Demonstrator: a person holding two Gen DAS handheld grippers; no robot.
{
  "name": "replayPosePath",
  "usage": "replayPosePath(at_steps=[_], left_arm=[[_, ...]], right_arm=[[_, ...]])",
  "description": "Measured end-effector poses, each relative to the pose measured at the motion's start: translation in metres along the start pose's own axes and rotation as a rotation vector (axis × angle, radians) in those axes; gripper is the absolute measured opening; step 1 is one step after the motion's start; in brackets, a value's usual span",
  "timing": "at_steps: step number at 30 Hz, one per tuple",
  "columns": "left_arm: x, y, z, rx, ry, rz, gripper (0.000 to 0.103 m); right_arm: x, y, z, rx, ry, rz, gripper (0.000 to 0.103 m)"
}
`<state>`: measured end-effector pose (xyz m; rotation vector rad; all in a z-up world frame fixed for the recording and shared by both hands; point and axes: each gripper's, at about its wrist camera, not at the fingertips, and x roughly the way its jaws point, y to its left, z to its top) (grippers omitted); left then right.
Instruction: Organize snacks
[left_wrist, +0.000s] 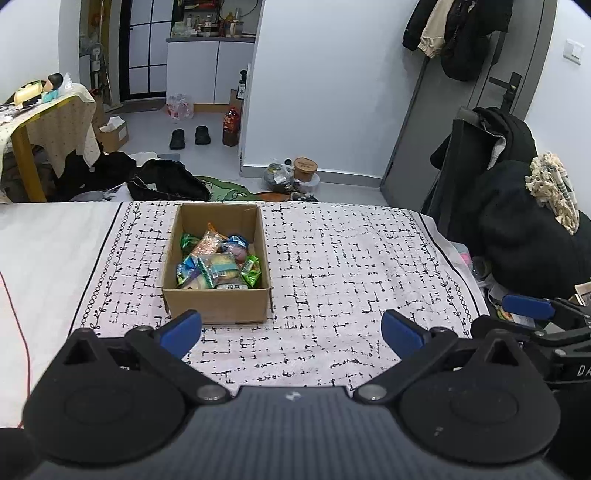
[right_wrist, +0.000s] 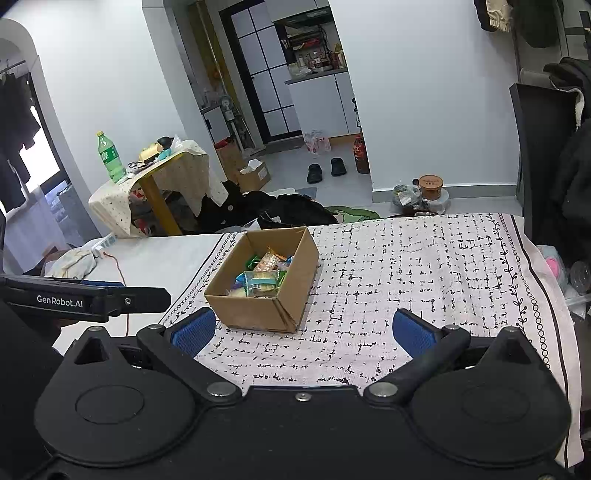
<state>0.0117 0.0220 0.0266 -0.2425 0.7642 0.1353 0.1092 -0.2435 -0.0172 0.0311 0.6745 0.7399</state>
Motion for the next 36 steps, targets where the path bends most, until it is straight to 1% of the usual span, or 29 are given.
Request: replayPosePath(at_steps=[10,36], left_arm=[[-0.0005,-0.0006,0.0013,0.005,0.001,0.017,0.103],[-0.0028,0.0026,0.0028,0.014,-0.003,0.029,0.103]], right_arm=[[0.0003,-0.0008,-0.0003,-0.001,-0.001,0.001,0.103],[0.0006,0.0,0.0,-0.003,-0.002,-0.002,0.103]])
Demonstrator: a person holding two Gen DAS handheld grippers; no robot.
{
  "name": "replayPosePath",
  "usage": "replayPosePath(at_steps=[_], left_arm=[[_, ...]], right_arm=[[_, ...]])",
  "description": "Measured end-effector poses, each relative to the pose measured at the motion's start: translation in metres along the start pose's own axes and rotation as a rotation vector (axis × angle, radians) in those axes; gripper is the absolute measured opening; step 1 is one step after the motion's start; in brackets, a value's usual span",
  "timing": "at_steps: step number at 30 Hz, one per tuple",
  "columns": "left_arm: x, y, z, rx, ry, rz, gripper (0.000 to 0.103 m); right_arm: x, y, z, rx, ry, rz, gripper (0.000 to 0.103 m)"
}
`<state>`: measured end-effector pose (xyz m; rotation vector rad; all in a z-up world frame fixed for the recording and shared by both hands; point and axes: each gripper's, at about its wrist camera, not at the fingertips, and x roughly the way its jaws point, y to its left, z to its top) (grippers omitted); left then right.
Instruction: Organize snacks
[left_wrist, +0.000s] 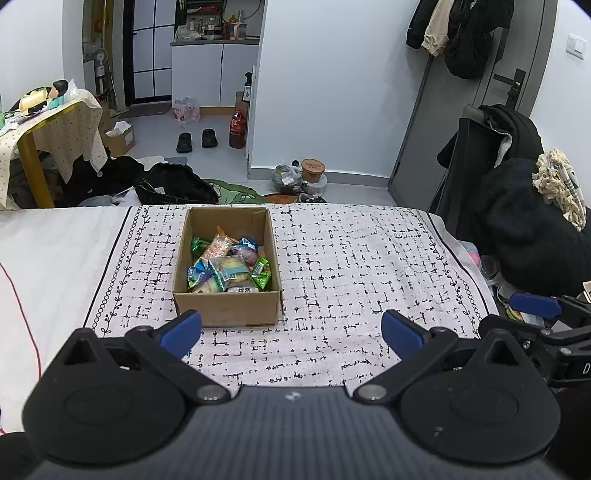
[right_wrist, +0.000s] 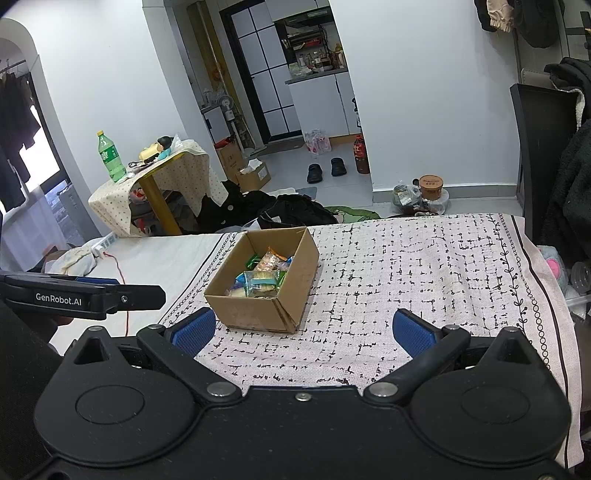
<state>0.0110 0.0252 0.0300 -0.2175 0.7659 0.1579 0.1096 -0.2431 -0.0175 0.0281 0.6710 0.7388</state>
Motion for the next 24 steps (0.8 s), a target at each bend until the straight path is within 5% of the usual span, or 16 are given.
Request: replayPosePath(at_steps=[24], left_arm=[[0.0011,0.0037,-0.0028,-0.009,-0.006,0.02,0.103]], right_arm=[[-0.0018,-0.0012,0.0011,-0.001,-0.017,-0.009,0.103]])
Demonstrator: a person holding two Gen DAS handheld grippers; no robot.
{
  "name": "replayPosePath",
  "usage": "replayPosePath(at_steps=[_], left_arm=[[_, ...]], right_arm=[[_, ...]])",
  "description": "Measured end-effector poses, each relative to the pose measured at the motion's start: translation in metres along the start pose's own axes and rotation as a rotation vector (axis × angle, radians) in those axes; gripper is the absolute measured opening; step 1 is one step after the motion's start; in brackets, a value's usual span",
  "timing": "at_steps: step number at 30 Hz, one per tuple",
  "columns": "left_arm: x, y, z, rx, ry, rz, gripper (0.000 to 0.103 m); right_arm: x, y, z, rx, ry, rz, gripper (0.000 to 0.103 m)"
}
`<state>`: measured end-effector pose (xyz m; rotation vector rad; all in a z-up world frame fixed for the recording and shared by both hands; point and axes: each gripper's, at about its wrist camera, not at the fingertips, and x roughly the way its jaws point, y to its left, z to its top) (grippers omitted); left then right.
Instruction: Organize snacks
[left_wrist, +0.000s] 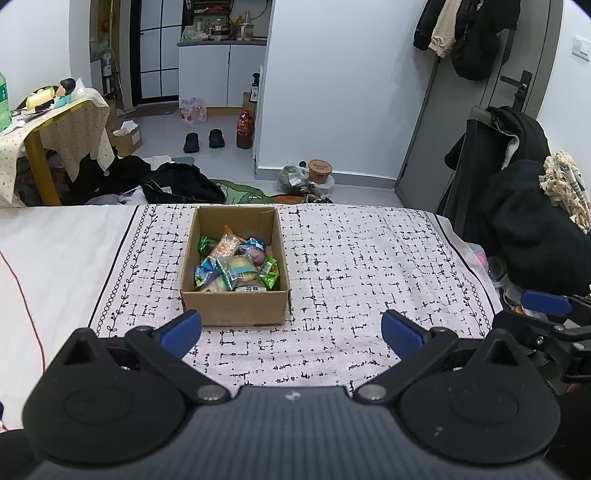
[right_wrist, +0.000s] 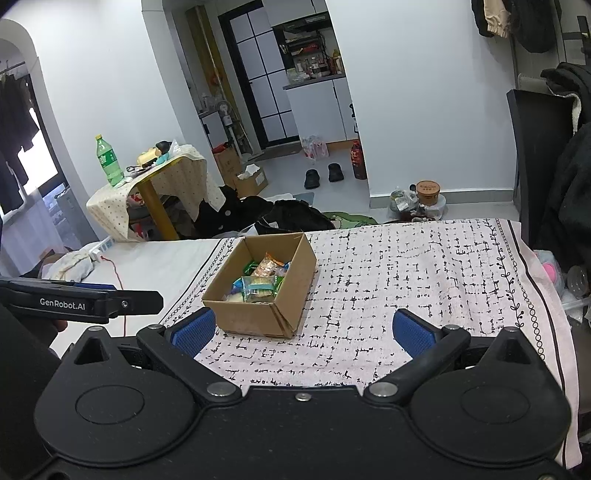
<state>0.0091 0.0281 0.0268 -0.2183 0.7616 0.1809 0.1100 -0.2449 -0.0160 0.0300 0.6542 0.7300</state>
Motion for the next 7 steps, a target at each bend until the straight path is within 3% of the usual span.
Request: replayPosePath(at_steps=[7], left_arm=[[0.0008,0.0,-0.0002,-0.001,0.0,-0.003,0.103]], right_arm=[[0.0004,0.0001,-0.0007,-0.002,0.002,0.001,0.103]])
